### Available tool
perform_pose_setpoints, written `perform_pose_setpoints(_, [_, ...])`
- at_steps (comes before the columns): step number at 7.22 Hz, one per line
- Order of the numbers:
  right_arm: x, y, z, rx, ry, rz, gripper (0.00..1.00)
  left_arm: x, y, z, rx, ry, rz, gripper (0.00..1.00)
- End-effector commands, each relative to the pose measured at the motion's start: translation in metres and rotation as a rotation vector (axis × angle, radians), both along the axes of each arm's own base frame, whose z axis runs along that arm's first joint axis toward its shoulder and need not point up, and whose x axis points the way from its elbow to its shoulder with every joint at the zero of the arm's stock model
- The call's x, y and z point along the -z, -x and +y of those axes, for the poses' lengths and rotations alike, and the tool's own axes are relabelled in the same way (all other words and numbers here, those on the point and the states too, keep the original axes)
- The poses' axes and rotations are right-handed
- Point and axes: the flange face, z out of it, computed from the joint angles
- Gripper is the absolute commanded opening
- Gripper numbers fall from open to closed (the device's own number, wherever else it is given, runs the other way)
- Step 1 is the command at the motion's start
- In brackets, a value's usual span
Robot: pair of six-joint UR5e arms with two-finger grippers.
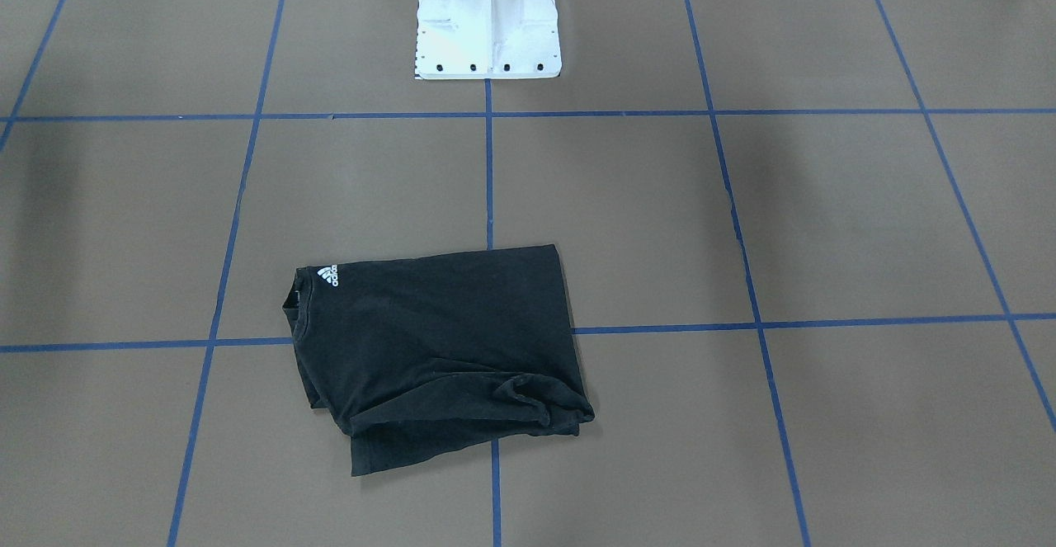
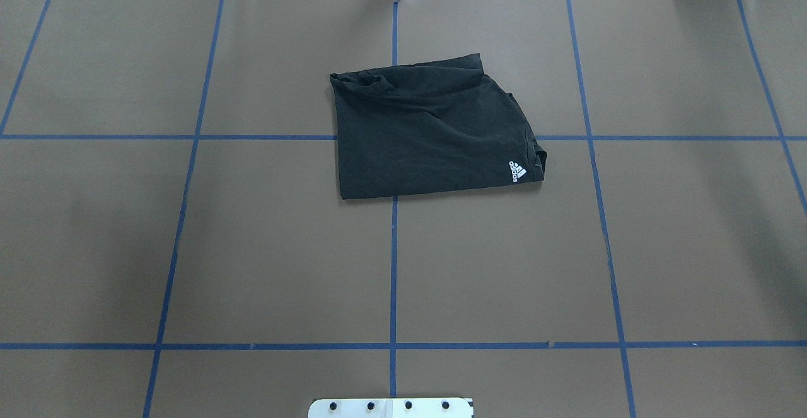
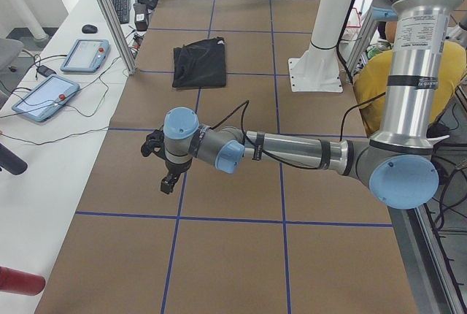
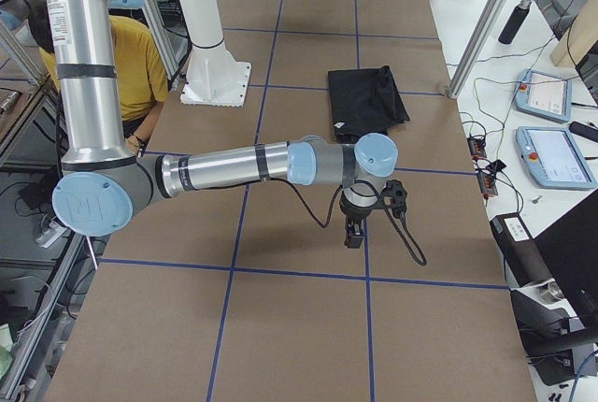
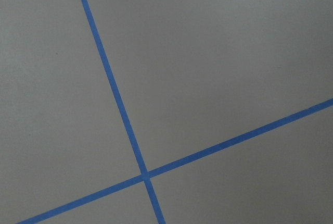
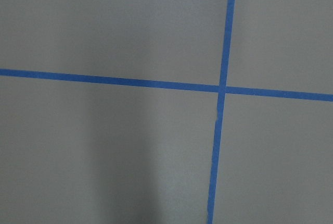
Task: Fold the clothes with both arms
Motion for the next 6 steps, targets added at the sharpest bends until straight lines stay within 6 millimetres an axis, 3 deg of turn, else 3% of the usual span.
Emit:
perform_pose_setpoints(1, [-0.0028,0.0002,0.0031,0.001,0.005,0.0,1.0,0.0,-0.0002,-0.0001,0.0,-0.002,-0.001,0.99])
perform_pose_setpoints(6, [-0.0027,0.0003,0.0031,0.002,0.004,-0.002,1.0,0.0046,0.0009,0.0027,0.001,-0.011,0.0,0.99])
